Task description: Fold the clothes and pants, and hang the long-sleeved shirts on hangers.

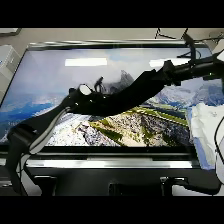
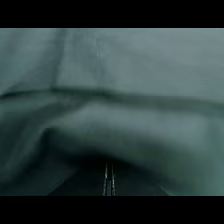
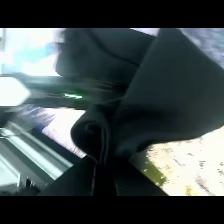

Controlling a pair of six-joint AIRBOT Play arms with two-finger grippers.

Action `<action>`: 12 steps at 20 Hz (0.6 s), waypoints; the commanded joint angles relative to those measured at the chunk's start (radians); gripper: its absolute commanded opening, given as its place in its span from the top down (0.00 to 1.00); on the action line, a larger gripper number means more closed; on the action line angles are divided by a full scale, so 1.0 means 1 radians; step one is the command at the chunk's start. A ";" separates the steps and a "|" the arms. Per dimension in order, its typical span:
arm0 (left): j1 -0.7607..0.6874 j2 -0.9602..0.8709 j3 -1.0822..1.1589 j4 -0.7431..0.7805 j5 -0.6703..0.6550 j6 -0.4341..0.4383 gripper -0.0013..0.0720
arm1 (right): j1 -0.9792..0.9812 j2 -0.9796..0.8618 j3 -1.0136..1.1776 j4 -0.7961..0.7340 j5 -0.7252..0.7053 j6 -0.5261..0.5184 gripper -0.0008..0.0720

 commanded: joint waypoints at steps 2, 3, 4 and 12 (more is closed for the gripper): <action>-0.207 -0.103 0.000 -0.392 0.230 -0.026 0.95 | 0.080 0.121 0.001 -0.007 0.012 0.071 0.94; -0.241 -0.117 0.002 -0.475 0.272 -0.014 0.95 | 0.086 0.128 0.001 -0.010 0.009 0.072 0.94; -0.263 -0.125 0.002 -0.536 0.306 0.012 0.95 | 0.086 0.127 0.001 -0.022 0.003 0.080 0.94; 0.131 0.055 0.002 0.045 0.025 0.025 0.96 | 0.113 -0.102 0.001 0.054 -0.150 0.050 0.94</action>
